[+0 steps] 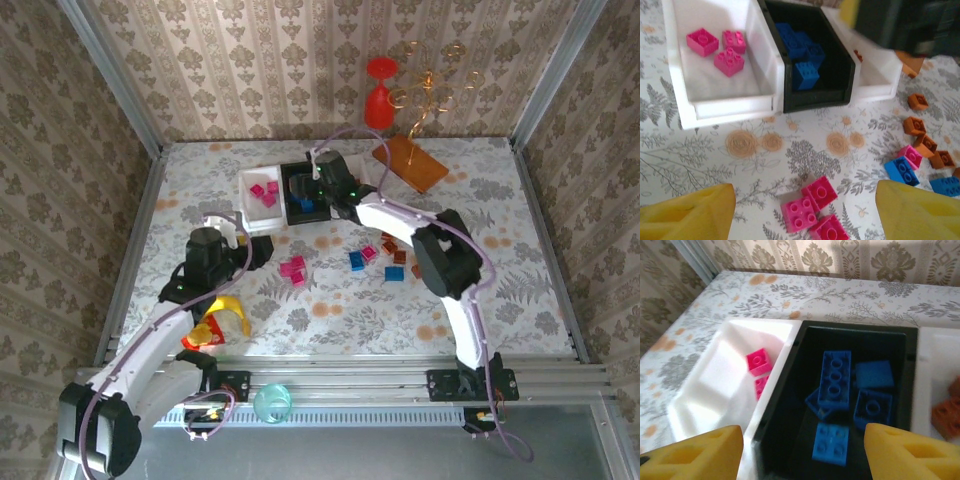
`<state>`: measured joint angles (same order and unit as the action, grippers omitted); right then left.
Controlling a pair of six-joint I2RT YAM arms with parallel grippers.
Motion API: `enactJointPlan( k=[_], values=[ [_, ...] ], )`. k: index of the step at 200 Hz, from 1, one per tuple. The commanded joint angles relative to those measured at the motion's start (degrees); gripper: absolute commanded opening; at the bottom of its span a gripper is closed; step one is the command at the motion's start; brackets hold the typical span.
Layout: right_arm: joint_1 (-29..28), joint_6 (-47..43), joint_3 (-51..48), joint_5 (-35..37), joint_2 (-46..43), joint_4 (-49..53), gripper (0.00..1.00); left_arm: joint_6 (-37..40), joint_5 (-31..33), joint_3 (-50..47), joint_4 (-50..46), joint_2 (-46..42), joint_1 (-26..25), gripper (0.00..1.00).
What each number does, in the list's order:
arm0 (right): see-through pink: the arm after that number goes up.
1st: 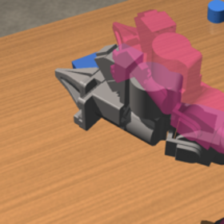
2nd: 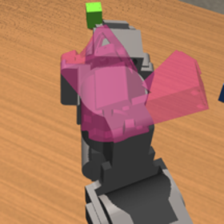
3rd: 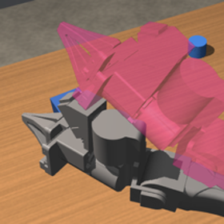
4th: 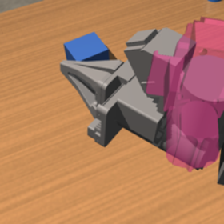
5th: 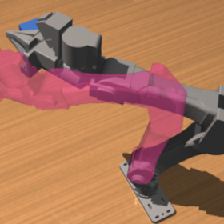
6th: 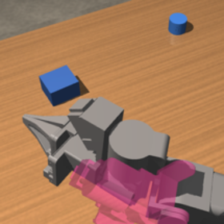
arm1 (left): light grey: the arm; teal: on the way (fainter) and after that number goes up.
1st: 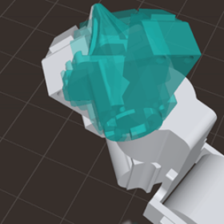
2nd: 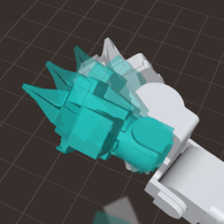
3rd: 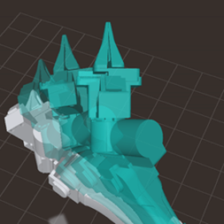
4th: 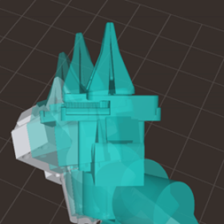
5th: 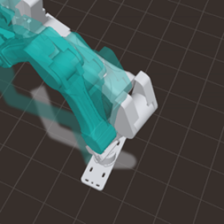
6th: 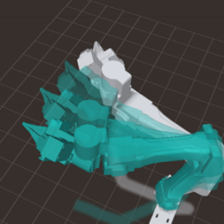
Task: Sort the legos into containers by color
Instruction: Place the lego in the container, then pick up the lego from the center of the table.
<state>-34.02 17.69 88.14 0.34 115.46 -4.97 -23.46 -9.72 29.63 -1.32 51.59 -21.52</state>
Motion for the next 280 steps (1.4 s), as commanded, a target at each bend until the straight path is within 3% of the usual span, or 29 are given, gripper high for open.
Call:
enactJointPlan(
  k=[1,38,73,170,226,280],
  values=[
    [-0.34,-0.82,-8.44,-3.21,-10.21,0.77,0.7,0.02,-2.71,-0.71,-2.31,1.75,-1.2,0.76],
    [-0.52,-1.0,-23.03,-2.62,-22.12,3.73,0.74,1.79,-2.87,-0.47,-6.53,7.03,-4.25,0.75],
    [-0.52,-1.32,-29.05,-2.14,-27.4,4.42,0.76,1.91,-0.8,1.18,-6.85,13.68,-8.31,0.73],
    [-0.52,-1.36,-31.3,-2.79,-27.28,2.95,0.78,2.44,5.41,5.88,-3.55,26.61,-9.66,0.59],
    [-0.34,-1.01,-33.16,-2.68,-27.22,1.97,0.78,2.2,2.0,6.66,1.08,31.11,-9.68,0.62],
    [-0.22,-0.82,-33.99,-2.54,-27.53,1.47,0.79,1.78,3.46,8.23,2.03,34.72,-9.68,0.63]
  ],
)
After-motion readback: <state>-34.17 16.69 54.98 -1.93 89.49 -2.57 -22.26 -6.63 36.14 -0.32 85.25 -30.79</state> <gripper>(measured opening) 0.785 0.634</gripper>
